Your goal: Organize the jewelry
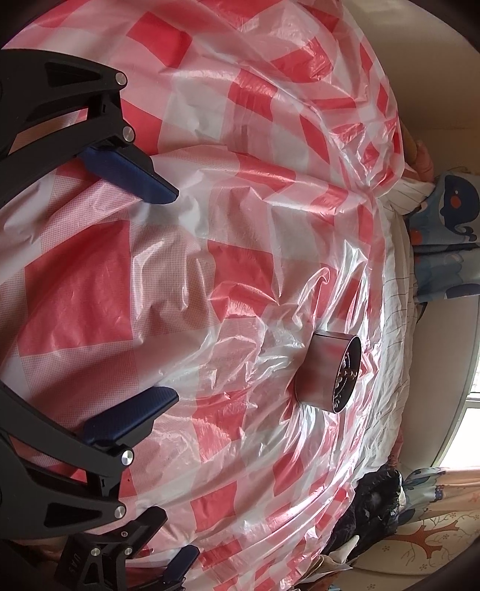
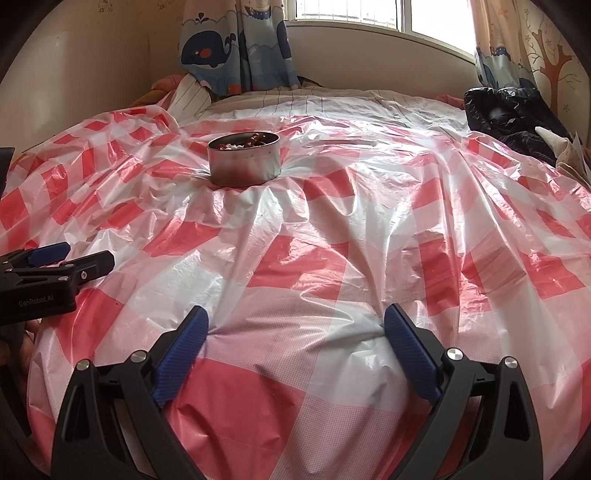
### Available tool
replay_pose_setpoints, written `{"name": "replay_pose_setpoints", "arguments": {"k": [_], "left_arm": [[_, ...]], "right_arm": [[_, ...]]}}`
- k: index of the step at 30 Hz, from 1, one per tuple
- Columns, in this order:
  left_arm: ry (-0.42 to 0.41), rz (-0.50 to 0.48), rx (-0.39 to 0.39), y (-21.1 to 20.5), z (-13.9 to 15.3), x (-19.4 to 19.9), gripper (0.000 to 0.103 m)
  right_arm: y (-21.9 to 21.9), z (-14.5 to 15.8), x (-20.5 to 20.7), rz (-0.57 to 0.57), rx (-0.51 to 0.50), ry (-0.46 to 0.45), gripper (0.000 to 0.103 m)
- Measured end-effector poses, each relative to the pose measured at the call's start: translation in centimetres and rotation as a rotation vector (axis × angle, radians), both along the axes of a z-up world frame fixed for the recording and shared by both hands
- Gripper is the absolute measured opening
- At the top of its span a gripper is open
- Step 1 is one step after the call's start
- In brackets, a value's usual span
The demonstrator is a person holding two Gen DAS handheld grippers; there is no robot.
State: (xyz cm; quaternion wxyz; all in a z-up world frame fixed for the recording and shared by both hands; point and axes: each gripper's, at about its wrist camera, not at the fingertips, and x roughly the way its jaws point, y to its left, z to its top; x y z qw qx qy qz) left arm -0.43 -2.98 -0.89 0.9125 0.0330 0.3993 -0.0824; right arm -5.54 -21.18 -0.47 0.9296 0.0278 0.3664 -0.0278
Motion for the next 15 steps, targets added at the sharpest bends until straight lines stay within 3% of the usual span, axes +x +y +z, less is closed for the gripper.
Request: {"name": "replay_pose_setpoints", "arguments": {"k": [15], "left_arm": [[0.009, -0.006, 0.010, -0.50, -0.32, 0.51, 0.095]], "right_arm": [[-0.11, 0.01, -0.04, -0.002, -0.003, -0.002, 0.093]]}}
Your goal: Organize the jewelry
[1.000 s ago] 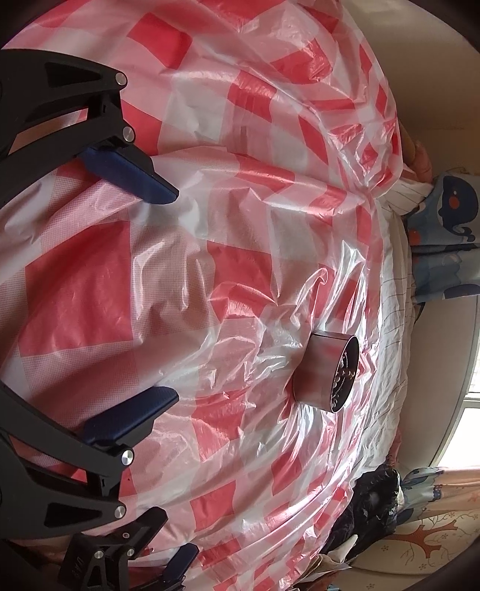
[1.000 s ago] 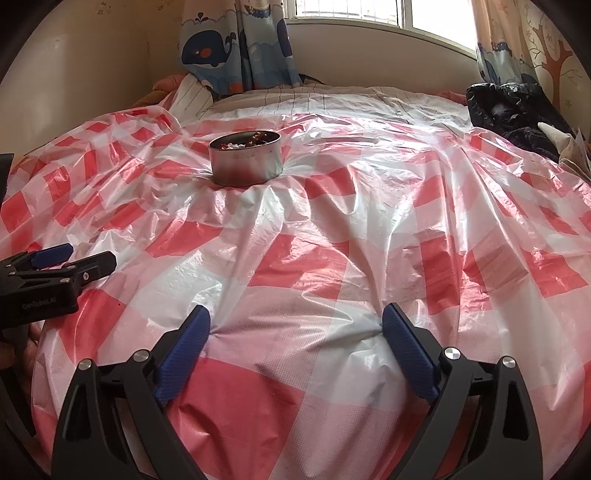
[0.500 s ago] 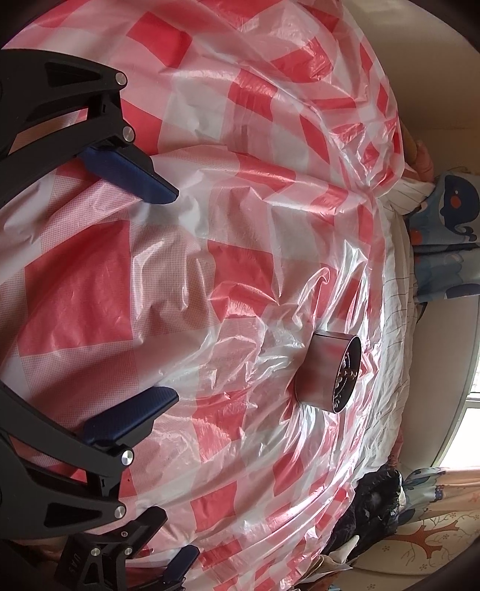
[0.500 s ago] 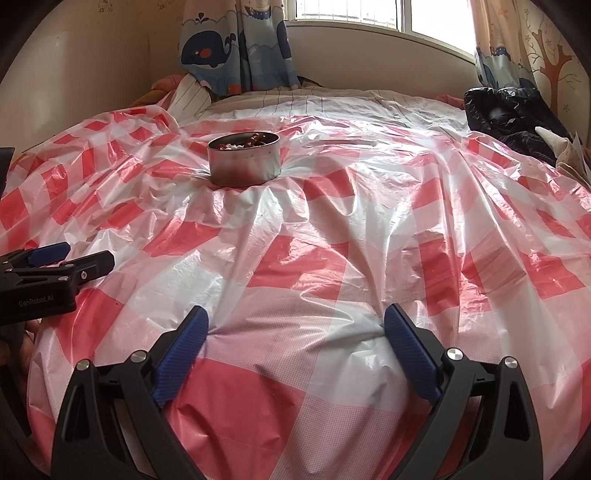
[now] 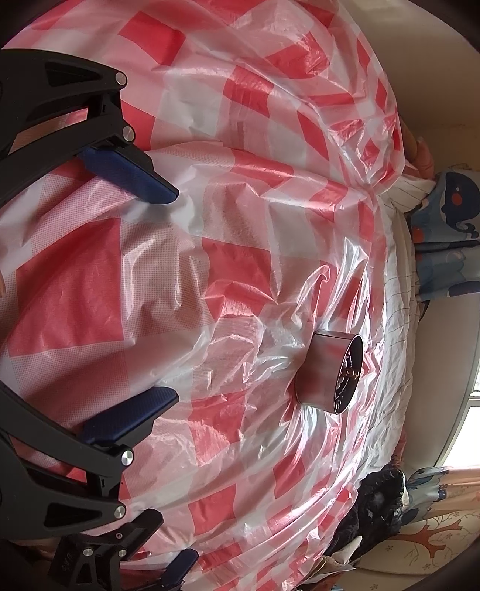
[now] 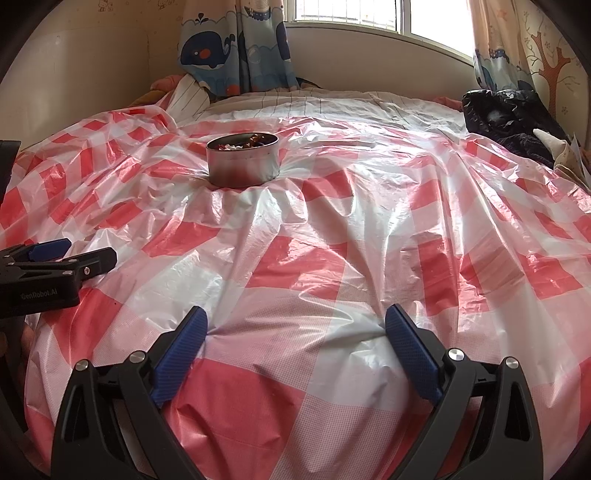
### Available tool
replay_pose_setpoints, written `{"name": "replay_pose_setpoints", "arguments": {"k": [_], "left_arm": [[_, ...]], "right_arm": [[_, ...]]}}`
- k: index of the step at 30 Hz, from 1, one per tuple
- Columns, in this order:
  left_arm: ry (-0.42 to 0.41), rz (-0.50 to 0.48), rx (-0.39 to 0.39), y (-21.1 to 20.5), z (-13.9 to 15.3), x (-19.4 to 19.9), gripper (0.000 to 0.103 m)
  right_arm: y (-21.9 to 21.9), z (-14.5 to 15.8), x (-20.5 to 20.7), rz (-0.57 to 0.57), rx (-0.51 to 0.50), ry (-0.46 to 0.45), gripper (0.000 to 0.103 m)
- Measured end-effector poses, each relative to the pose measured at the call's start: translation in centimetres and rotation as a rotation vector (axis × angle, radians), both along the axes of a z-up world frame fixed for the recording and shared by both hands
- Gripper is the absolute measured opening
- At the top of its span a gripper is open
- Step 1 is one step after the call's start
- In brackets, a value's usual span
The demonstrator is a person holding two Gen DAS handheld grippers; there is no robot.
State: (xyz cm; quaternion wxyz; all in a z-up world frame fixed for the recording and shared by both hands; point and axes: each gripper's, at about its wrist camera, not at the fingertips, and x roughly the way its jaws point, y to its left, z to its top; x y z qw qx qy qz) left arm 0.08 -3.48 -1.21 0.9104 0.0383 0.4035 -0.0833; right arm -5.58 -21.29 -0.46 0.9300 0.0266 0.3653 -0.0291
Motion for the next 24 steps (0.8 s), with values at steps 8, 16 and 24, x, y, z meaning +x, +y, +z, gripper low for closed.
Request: {"name": "replay_pose_setpoints", "arguments": {"k": [8, 16, 24], "left_arm": [[0.001, 0.001, -0.003, 0.09, 0.02, 0.05, 0.095], [0.000, 0.002, -0.003, 0.11, 0.00, 0.03, 0.095], [0.001, 0.002, 0.001, 0.09, -0.04, 0.06, 0.095]], "right_arm": [[-0.03, -0.02, 0.04, 0.001, 0.001, 0.000, 0.093], [-0.59, -0.15, 0.34, 0.006, 0.023, 0.013, 0.095], [-0.65, -0.19, 0.39, 0.005, 0.024, 0.012, 0.095]]}}
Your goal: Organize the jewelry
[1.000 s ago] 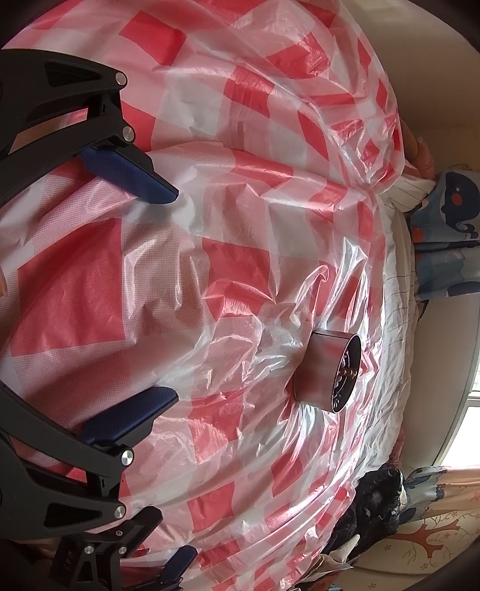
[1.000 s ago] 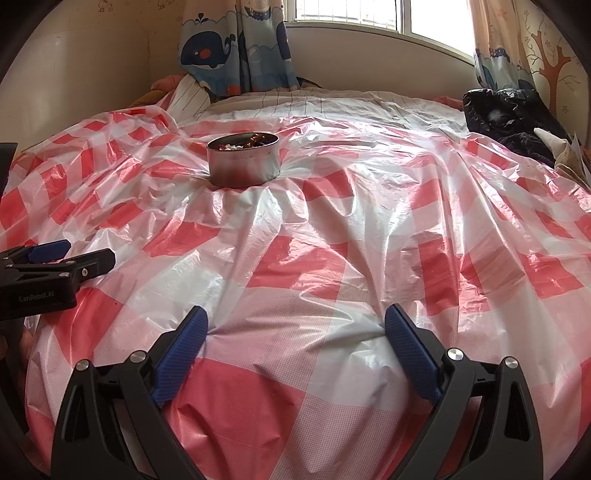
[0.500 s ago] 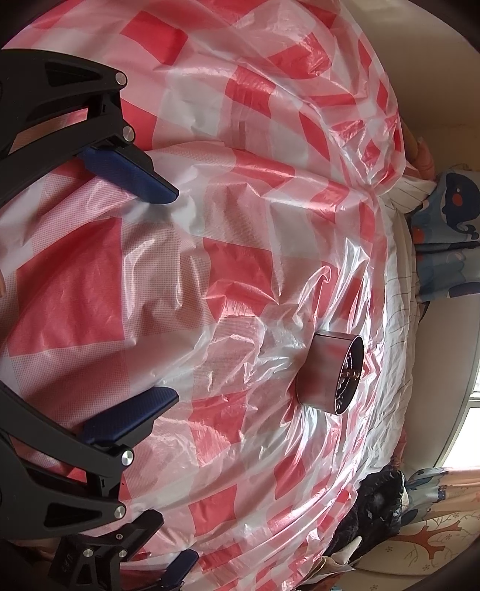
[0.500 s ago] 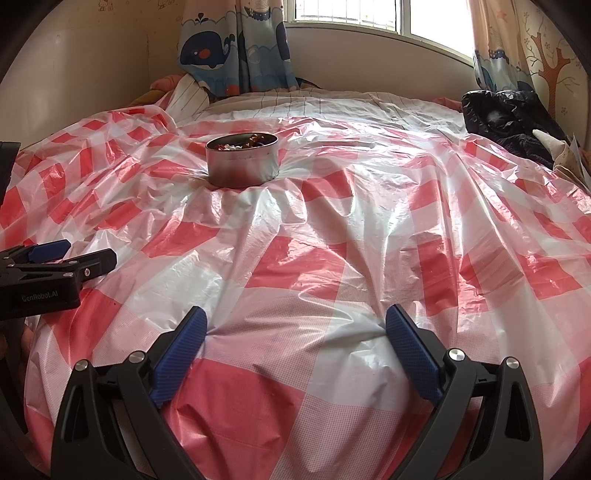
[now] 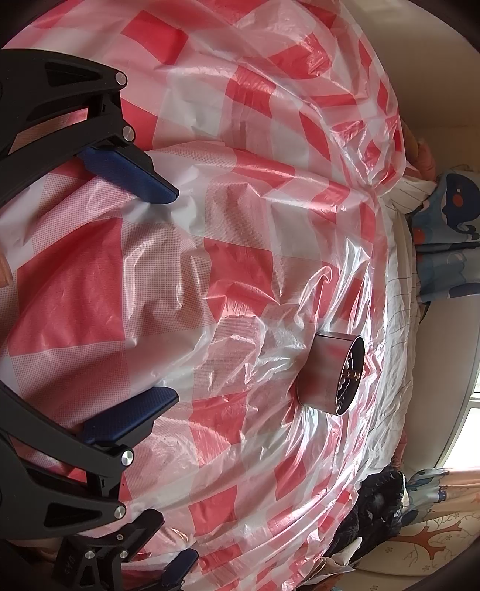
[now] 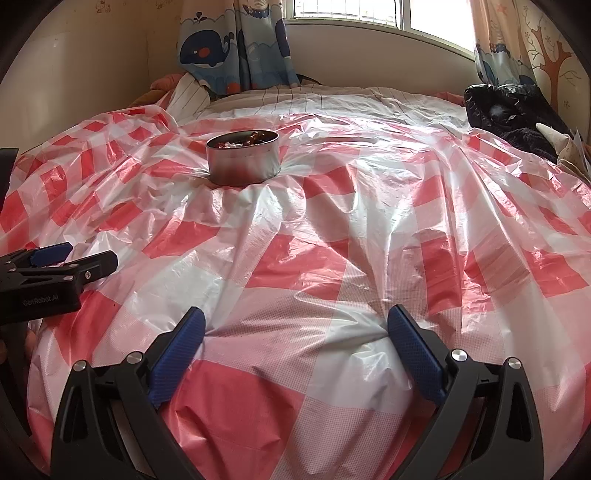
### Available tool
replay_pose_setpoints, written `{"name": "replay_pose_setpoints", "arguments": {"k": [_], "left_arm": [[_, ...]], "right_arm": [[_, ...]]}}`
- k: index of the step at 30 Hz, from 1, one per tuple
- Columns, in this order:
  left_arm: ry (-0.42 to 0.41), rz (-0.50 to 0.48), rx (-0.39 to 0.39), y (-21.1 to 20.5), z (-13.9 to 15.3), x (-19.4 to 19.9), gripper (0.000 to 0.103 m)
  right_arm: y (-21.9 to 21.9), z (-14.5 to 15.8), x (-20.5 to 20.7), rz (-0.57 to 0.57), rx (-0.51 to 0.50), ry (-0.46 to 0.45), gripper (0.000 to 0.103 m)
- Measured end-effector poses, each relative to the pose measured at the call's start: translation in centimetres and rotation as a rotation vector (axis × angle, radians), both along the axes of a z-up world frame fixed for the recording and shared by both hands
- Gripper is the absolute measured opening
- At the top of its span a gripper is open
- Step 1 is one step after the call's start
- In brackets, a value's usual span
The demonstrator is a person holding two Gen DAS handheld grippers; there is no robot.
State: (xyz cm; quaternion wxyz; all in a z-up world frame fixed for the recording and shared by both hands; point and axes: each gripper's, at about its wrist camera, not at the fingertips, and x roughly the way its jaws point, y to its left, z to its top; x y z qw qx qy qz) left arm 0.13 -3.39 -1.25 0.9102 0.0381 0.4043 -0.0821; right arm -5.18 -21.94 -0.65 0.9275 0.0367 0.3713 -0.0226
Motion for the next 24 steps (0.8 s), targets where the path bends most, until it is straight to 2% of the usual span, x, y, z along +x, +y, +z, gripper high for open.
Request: {"name": "replay_pose_setpoints", "arguments": {"k": [24], "left_arm": [[0.003, 0.002, 0.005, 0.18, -0.06, 0.02, 0.096]], "right_arm": [[0.17, 0.07, -0.04, -0.002, -0.007, -0.002, 0.095]]}}
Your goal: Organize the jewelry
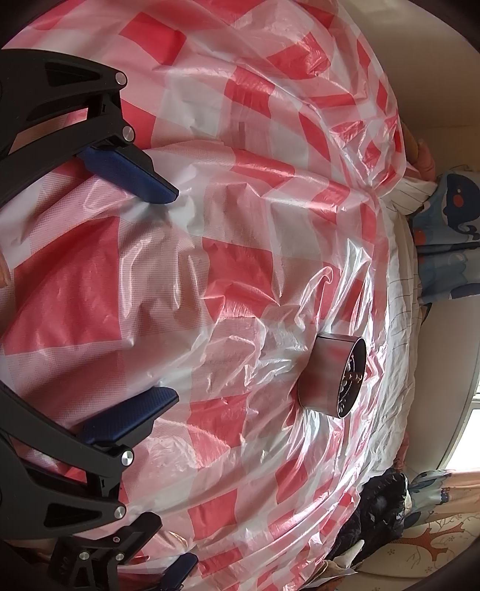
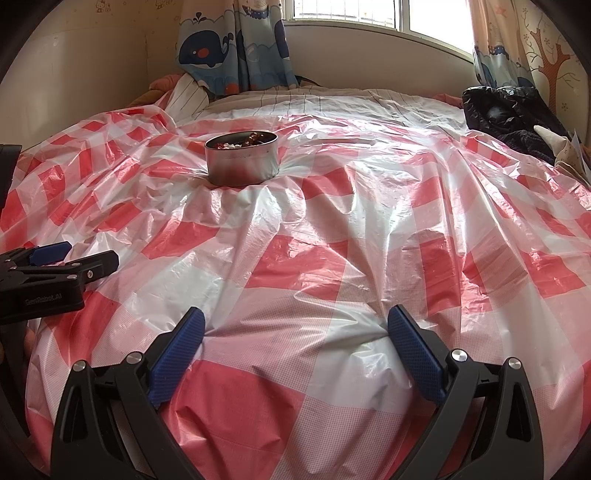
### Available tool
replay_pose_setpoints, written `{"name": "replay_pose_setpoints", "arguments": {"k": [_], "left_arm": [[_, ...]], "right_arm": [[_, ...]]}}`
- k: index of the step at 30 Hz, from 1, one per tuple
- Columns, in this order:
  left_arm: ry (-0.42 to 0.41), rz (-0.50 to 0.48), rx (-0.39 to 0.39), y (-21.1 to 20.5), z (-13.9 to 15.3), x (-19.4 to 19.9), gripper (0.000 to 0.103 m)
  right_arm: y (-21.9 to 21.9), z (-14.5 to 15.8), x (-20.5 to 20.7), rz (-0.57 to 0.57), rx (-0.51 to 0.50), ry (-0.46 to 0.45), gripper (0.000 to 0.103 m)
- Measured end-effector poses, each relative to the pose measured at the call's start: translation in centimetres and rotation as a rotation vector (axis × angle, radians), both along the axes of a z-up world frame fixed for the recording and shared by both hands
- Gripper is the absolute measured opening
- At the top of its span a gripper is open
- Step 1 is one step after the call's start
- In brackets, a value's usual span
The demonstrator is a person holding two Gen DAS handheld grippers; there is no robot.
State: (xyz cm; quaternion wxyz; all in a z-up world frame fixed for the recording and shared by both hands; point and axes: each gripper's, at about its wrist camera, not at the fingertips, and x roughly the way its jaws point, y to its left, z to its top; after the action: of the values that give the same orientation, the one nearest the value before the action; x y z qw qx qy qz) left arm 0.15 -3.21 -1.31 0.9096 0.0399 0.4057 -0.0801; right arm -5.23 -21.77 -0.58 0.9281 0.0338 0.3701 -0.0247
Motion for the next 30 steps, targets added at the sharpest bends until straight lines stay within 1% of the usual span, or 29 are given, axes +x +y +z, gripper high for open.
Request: {"name": "replay_pose_setpoints", "arguments": {"k": [30], "left_arm": [[0.003, 0.000, 0.005, 0.23, -0.12, 0.14, 0.096]], "right_arm": [[0.05, -0.04, 0.07, -0.003, -0.007, 0.002, 0.095]]}}
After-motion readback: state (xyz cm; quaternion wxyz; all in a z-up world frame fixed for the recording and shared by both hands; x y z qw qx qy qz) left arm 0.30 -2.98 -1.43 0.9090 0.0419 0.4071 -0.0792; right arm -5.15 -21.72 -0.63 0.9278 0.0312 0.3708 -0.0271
